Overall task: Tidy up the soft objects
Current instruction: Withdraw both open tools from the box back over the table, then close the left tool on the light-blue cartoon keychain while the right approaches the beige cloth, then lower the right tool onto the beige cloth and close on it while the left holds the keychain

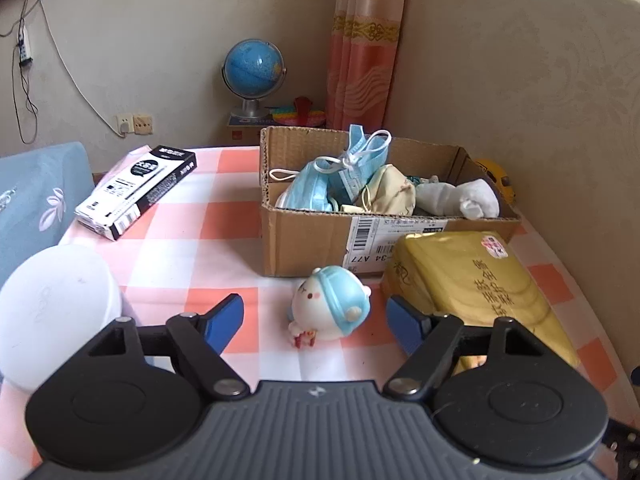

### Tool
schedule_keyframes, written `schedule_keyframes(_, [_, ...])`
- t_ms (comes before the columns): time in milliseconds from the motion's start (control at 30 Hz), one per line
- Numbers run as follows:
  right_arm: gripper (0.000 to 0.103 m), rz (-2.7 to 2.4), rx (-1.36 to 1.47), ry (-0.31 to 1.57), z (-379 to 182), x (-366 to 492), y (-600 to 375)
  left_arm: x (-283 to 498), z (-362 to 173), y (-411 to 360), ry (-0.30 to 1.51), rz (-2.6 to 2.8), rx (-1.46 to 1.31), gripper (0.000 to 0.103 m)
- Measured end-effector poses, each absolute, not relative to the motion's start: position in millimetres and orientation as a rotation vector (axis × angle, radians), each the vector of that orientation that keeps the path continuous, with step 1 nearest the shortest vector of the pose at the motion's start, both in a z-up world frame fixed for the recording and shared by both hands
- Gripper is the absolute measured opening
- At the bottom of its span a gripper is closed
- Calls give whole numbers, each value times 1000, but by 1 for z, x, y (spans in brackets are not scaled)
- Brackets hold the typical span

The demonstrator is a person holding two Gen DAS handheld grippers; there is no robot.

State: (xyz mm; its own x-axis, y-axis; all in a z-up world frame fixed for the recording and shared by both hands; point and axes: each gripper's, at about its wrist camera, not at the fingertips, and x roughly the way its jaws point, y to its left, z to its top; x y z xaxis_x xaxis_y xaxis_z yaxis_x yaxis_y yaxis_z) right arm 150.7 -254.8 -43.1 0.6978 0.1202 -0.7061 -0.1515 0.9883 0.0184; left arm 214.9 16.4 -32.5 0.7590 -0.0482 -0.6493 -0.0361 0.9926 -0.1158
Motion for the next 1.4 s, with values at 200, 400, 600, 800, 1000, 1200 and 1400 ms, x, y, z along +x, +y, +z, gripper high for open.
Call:
schedule_keyframes(200, [103,152,-50,798,-48,157,-252,228,-39,19,719,-24,-156,70])
schedule_keyframes(400, [103,150,-61,805,-50,158,-250,238,-47,20,736,-30,-180,66])
schedule_keyframes(600, [103,145,-65,807,-51,160,-250,244,-52,20,754,-47,-194,59])
schedule_keyframes(800, [103,145,-63,809,-51,161,-252,248,-57,21,768,-52,-211,55])
schedule_keyframes(1000, [103,134,-54,809,-51,164,-257,250,-58,21,771,-57,-217,53])
schedule_keyframes(1200, [103,144,-8,764,-41,174,-267,250,-58,21,772,-53,-212,53])
schedule_keyframes(1400, [98,199,-14,716,-30,192,-269,250,-59,20,778,-50,-207,53])
